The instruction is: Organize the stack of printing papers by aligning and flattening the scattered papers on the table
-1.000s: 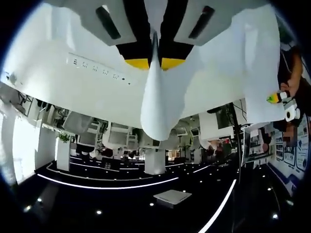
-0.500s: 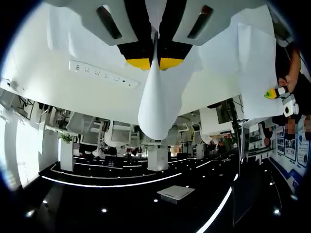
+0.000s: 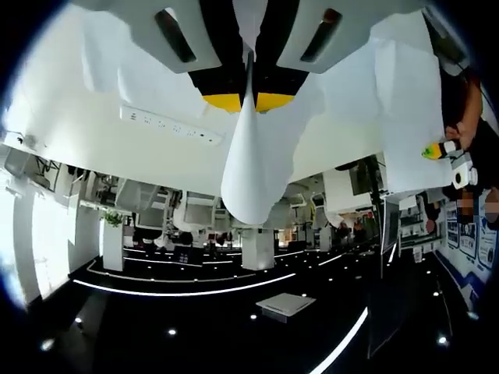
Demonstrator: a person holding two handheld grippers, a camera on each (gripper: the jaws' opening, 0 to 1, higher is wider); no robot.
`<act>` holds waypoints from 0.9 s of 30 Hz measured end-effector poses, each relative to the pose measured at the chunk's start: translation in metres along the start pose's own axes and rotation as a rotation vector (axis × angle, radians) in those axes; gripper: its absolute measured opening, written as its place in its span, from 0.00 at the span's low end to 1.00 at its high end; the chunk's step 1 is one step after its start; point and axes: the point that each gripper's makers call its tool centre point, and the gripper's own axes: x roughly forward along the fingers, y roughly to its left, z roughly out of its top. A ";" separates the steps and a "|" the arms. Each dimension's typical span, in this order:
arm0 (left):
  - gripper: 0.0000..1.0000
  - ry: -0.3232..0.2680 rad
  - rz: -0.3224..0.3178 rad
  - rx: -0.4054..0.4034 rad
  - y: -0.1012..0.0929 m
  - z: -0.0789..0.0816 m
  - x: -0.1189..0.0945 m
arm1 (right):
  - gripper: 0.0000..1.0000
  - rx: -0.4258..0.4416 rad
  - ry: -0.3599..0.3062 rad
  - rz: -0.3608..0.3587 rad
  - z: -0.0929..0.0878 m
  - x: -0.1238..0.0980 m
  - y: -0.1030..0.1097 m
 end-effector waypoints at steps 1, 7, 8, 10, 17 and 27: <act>0.06 0.000 0.000 -0.005 0.000 0.000 0.000 | 0.00 -0.008 0.003 -0.002 0.000 0.000 -0.001; 0.06 -0.013 -0.001 0.001 -0.005 0.004 -0.001 | 0.00 -0.020 -0.007 0.001 0.007 0.001 -0.005; 0.06 -0.012 0.001 -0.002 -0.005 0.004 -0.001 | 0.00 -0.022 -0.005 0.006 0.008 0.002 -0.006; 0.06 -0.010 0.013 -0.003 -0.004 0.003 -0.003 | 0.00 -0.026 0.001 0.016 0.009 0.003 -0.006; 0.06 -0.035 0.064 -0.034 0.010 0.007 -0.010 | 0.00 -0.044 -0.004 0.039 0.019 0.013 -0.009; 0.06 -0.035 0.058 -0.051 0.011 0.004 0.007 | 0.00 -0.063 0.009 0.065 0.014 0.019 -0.006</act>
